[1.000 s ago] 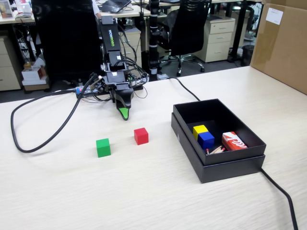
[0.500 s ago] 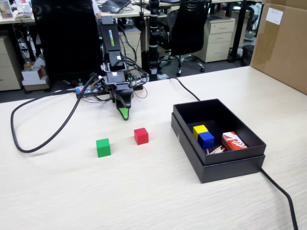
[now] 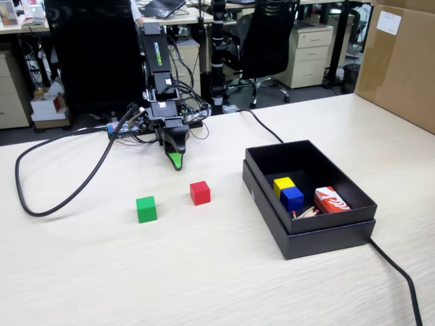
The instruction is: Put the green cube on top of the red cube
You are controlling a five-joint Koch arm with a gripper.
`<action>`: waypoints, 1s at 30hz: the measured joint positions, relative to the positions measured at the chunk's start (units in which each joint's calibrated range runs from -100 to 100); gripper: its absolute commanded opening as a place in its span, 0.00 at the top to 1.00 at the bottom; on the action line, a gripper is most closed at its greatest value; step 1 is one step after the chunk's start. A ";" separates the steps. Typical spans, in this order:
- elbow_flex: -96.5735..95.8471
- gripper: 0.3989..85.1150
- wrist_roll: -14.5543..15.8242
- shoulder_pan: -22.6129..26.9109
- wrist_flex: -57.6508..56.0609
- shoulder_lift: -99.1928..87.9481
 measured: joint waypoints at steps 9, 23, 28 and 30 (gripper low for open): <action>0.00 0.44 0.00 0.05 0.00 0.00; 5.75 0.44 -0.24 -0.78 -6.97 0.26; 13.78 0.44 -0.24 -1.47 -19.43 3.62; 19.26 0.44 -1.07 -2.74 -23.93 6.99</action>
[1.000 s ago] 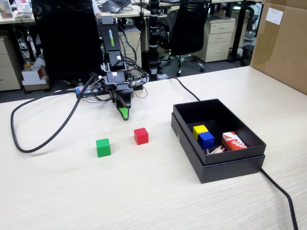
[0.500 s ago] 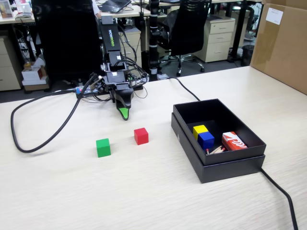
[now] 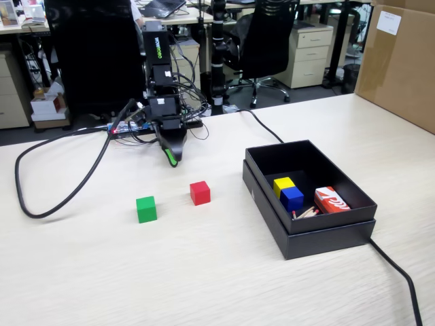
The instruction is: Put the green cube on top of the red cube
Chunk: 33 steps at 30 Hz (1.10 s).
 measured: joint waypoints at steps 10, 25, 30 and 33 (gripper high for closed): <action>21.91 0.45 -7.47 -5.57 -1.78 21.88; 52.21 0.45 -8.11 -8.45 -19.36 56.96; 58.06 0.45 -8.25 -8.50 -19.28 66.54; 61.71 0.45 -8.25 -8.50 -19.36 72.36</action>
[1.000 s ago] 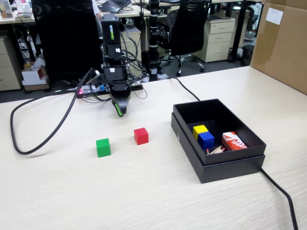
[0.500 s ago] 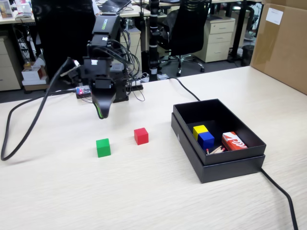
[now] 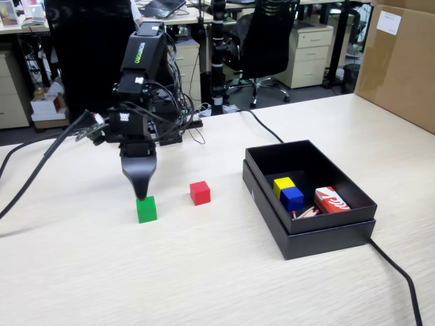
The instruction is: Put the green cube on top of the red cube
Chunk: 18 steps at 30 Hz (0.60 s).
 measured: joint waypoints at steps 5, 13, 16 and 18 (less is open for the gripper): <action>4.11 0.45 0.10 0.54 -1.94 4.01; 6.75 0.47 0.10 0.93 -1.94 10.74; 6.75 0.48 0.10 0.93 -1.94 12.82; 6.75 0.49 0.10 0.93 -1.94 13.07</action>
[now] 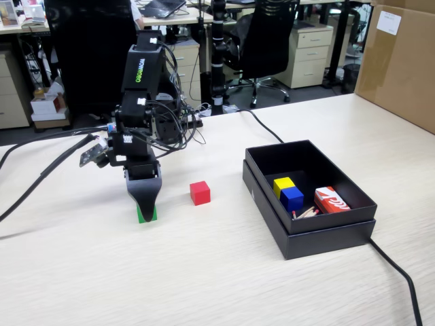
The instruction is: Put the green cube on top of the red cube
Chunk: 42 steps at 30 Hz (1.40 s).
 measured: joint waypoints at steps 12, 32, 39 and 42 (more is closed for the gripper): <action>2.37 0.59 -0.05 0.10 0.00 2.98; 1.19 0.98 0.29 0.05 0.08 1.17; -4.47 0.98 2.69 0.98 -5.34 -13.85; -6.39 0.98 4.44 2.64 -9.45 -21.23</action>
